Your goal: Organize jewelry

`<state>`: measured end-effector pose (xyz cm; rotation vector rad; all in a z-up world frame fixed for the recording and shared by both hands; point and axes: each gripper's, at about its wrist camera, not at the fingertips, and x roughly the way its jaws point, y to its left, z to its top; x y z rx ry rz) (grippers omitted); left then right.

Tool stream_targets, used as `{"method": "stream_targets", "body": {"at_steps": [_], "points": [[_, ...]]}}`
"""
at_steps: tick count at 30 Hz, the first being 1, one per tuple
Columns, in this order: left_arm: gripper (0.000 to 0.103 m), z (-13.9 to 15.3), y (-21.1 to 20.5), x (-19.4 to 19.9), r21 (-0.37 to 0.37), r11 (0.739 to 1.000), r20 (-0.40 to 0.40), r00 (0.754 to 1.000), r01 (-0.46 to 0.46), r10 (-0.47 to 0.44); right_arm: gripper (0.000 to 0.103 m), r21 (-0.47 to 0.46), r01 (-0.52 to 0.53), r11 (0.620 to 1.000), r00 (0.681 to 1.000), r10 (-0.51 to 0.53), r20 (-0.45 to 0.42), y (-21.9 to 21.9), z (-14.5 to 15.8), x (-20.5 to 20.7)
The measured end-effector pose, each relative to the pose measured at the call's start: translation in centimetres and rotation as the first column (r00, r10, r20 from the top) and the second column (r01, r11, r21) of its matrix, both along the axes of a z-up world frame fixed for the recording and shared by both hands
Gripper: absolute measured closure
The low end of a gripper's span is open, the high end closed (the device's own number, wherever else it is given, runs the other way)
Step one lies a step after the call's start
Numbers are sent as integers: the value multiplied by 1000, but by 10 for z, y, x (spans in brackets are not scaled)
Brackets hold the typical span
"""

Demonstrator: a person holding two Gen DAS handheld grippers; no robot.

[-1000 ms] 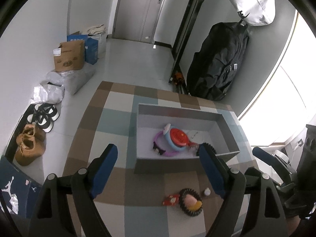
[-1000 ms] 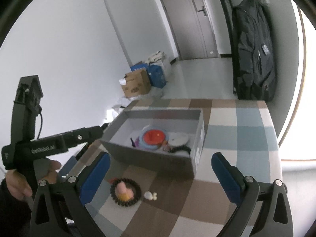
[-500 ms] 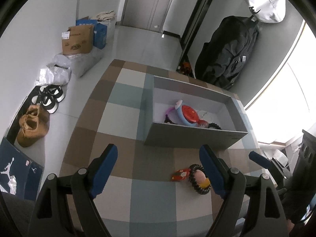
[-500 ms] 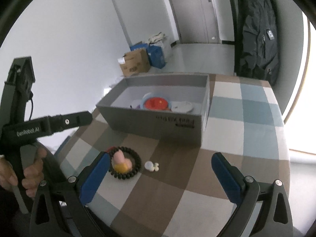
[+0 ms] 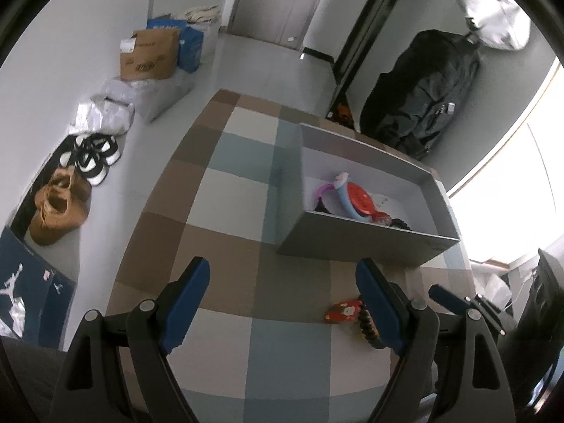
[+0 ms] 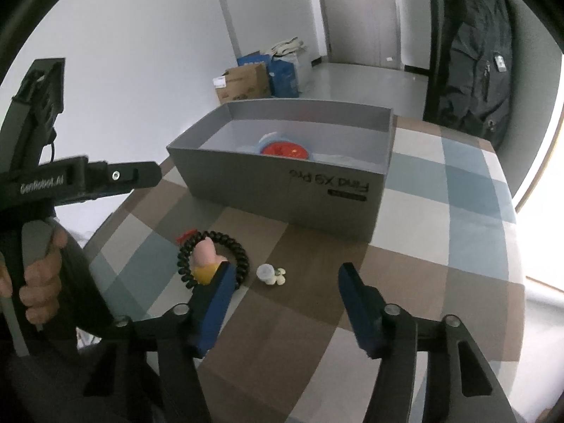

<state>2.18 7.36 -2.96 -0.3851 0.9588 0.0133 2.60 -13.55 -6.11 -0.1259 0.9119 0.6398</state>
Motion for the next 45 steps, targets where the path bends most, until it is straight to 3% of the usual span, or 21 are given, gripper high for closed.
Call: {"method": "stream_targets", "body": {"at_steps": [7, 14, 16, 21, 26, 31, 36, 38, 45], "points": [[21, -4, 5, 3, -19, 1000, -21, 1000, -22, 22, 71, -72, -28, 997, 999, 30, 19, 14, -7, -5], [21, -5, 4, 3, -4, 1000, -32, 999, -24, 24, 80, -114, -52, 992, 997, 57, 45, 21, -9, -11], [21, -6, 4, 3, 10, 1000, -38, 999, -20, 21, 88, -137, -57, 989, 996, 66, 61, 25, -9, -12], [21, -7, 2, 0, -16, 1000, -34, 999, 17, -17, 89, -166, -74, 983, 993, 88, 84, 33, -10, -14], [22, -12, -7, 0, -45, 996, -52, 995, 81, -83, 89, -126, -61, 990, 996, 69, 64, 26, -7, -10], [22, -15, -20, -2, 12, 991, -75, 989, 131, -129, 90, -99, -38, 994, 997, 44, 59, 19, -4, -6], [22, -13, -24, -5, -2, 985, -66, 983, 170, -170, 90, -70, -18, 997, 998, 22, 51, 10, -1, -4], [27, -13, -25, -6, -5, 983, -66, 981, 182, -182, 90, -62, -13, 998, 999, 17, 50, 10, 0, -4], [29, -8, -31, -13, -119, 966, -65, 969, 229, -238, 90, -38, 10, 999, 999, -9, 45, 5, 2, 1]]}}
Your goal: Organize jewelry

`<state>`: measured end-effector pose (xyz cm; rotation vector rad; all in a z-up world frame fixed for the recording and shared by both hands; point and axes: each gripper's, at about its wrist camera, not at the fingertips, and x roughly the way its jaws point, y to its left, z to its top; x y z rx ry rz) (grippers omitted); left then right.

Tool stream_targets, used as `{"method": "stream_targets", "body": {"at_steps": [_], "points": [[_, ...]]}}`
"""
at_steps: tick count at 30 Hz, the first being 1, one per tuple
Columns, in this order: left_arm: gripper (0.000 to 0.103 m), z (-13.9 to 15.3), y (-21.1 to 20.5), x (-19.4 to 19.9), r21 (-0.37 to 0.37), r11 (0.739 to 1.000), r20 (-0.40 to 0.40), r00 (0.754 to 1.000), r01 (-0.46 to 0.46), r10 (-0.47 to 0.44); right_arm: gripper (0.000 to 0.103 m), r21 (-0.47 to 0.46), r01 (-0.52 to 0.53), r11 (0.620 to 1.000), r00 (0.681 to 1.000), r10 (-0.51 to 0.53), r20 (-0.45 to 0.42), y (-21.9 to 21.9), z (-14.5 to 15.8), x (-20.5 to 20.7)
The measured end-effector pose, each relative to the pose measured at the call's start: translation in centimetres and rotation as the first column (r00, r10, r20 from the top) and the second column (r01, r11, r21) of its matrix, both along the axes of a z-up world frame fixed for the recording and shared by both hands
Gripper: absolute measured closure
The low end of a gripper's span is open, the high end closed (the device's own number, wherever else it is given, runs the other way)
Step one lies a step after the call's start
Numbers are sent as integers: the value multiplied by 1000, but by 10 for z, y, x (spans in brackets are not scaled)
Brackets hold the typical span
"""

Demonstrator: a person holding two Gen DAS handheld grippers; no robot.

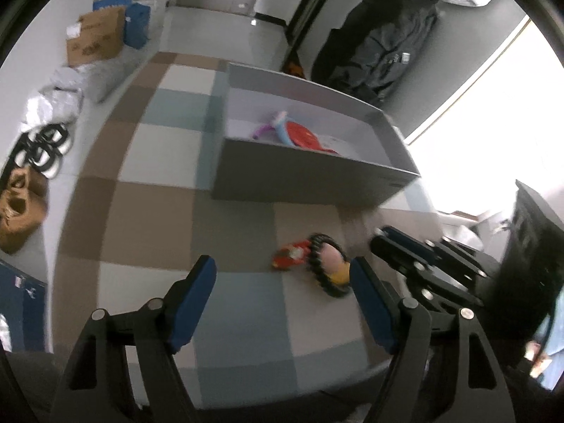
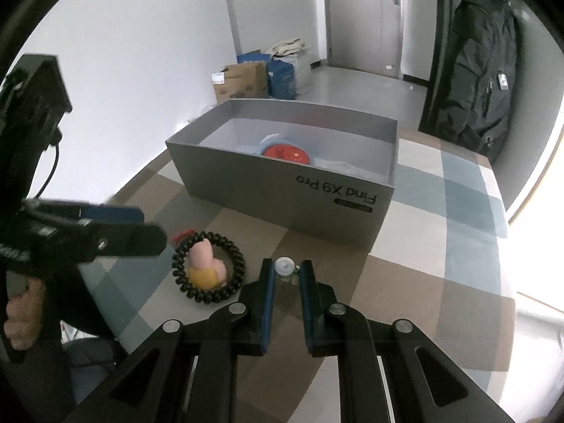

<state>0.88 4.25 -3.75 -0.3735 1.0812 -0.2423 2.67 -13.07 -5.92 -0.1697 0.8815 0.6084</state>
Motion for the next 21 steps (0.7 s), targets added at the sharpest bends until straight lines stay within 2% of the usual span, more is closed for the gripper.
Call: {"method": "stream_targets", "body": {"at_steps": [3, 5, 9, 14, 18, 21], "points": [[36, -2, -6, -5, -80, 996, -27, 999, 25, -27, 90, 12, 11, 1000, 1000, -11, -4, -3, 1, 4], [50, -6, -15, -7, -119, 991, -53, 997, 55, -62, 90, 21, 23, 1000, 1000, -23, -6, -7, 3, 6], [65, -11, -28, -4, -141, 987, -73, 993, 84, -95, 90, 39, 39, 998, 999, -38, -6, -12, 6, 6], [87, -24, -26, 8, -169, 985, -141, 989, 29, -53, 90, 54, 48, 997, 999, -48, 0, -17, 10, 5], [91, -27, -19, 12, -208, 978, -166, 986, -17, -18, 90, 69, 49, 996, 999, -49, 0, -20, 12, 4], [94, -26, -17, 14, -206, 977, -170, 985, -45, 9, 90, 74, 44, 996, 999, -44, 2, -20, 13, 3]]}}
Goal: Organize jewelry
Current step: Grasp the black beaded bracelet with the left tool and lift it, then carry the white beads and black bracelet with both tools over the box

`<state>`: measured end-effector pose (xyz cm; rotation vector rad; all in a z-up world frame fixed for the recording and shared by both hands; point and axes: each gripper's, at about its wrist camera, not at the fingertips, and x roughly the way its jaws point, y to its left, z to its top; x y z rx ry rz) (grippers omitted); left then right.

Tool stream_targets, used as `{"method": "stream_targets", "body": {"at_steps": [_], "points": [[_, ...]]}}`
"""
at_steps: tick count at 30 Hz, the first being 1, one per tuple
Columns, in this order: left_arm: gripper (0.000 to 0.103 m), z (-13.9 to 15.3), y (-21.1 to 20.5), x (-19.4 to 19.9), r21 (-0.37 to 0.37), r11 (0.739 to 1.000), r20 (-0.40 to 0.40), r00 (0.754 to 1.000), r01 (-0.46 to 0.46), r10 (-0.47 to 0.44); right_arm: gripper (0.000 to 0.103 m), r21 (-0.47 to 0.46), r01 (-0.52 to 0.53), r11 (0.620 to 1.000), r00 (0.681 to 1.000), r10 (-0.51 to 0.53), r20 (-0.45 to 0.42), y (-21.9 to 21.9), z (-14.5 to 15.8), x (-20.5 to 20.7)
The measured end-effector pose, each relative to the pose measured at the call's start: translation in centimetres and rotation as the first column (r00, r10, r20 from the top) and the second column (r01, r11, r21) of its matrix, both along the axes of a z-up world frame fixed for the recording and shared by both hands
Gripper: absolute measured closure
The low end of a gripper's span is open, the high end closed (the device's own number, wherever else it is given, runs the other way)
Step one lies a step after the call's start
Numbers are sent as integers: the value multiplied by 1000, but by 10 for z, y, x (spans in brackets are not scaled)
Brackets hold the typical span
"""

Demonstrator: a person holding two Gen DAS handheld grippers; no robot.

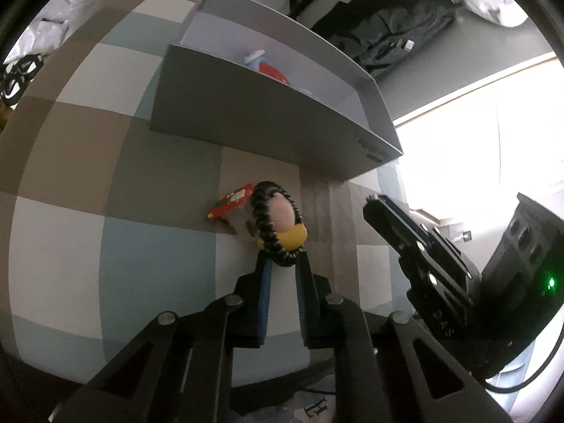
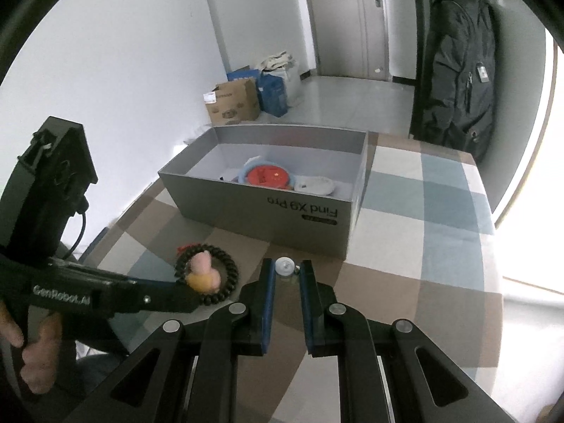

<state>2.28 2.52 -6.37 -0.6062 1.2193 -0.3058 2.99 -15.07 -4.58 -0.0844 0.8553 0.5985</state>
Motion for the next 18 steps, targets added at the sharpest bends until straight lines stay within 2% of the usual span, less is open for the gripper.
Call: {"method": "stream_targets", "body": {"at_steps": [5, 10, 13, 18], "points": [[99, 8, 5, -1, -8, 1000, 20, 1000, -14, 14, 90, 14, -4, 1000, 1000, 4, 5, -2, 2, -1], [99, 25, -1, -2, 33, 999, 82, 996, 14, -17, 90, 27, 0, 1000, 1000, 0, 5, -4, 4, 0], [99, 33, -8, -5, 105, 993, 120, 991, 46, -58, 90, 30, 0, 1000, 1000, -1, 6, -5, 4, 0], [99, 43, -13, -5, 130, 989, 156, 984, 67, -87, 90, 40, 4, 999, 1000, -5, 14, -7, 8, -1]]}}
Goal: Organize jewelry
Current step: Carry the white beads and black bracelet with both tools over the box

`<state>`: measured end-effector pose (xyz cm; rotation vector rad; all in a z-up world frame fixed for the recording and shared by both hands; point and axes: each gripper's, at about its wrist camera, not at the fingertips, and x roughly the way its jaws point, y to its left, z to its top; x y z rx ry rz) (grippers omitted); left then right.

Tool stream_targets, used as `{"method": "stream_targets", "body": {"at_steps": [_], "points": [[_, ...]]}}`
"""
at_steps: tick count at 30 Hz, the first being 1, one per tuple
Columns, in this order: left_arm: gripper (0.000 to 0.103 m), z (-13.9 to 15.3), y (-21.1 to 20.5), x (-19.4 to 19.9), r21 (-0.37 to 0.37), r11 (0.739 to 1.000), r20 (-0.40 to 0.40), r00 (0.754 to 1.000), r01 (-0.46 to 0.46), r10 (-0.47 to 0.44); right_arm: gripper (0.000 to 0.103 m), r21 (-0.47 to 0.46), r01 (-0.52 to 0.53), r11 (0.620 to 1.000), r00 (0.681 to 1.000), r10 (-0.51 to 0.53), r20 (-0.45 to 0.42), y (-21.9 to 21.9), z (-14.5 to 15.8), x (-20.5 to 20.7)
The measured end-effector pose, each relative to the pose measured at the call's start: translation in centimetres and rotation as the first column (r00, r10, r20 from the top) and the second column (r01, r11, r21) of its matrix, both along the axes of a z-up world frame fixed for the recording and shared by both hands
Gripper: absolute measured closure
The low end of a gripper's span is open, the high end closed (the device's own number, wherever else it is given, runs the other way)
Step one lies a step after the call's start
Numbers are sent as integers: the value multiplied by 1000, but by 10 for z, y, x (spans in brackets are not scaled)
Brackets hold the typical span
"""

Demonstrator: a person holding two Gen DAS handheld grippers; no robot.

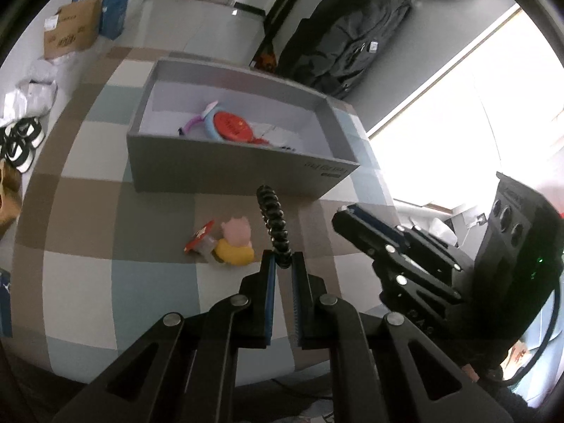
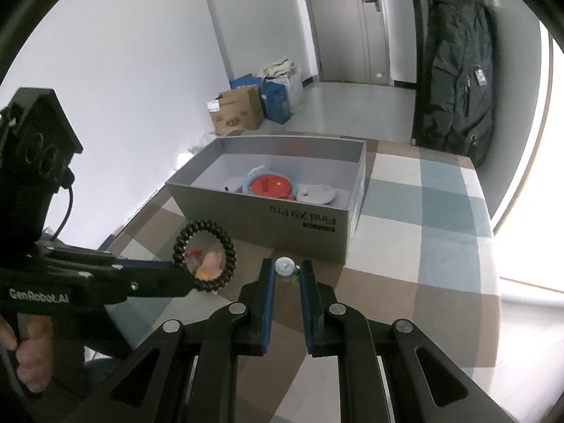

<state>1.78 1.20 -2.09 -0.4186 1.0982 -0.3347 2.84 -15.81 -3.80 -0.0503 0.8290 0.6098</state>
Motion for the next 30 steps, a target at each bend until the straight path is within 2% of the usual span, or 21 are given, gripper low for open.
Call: {"method": "stream_targets", "body": {"at_steps": [11, 20, 24, 30], "points": [[99, 31, 6, 14, 19, 1000, 108, 994, -9, 6, 90, 113, 13, 994, 999, -18, 42, -8, 30, 1], [99, 50, 14, 38, 37, 999, 186, 983, -14, 7, 90, 150, -1, 989, 996, -13, 91, 3, 59, 22], [99, 54, 17, 48, 41, 999, 212, 977, -15, 6, 90, 160, 4, 987, 996, -19, 87, 7, 64, 37], [99, 47, 18, 66, 32, 999, 208, 978, -6, -1, 90, 164, 9, 986, 997, -21, 72, 13, 61, 65]]}}
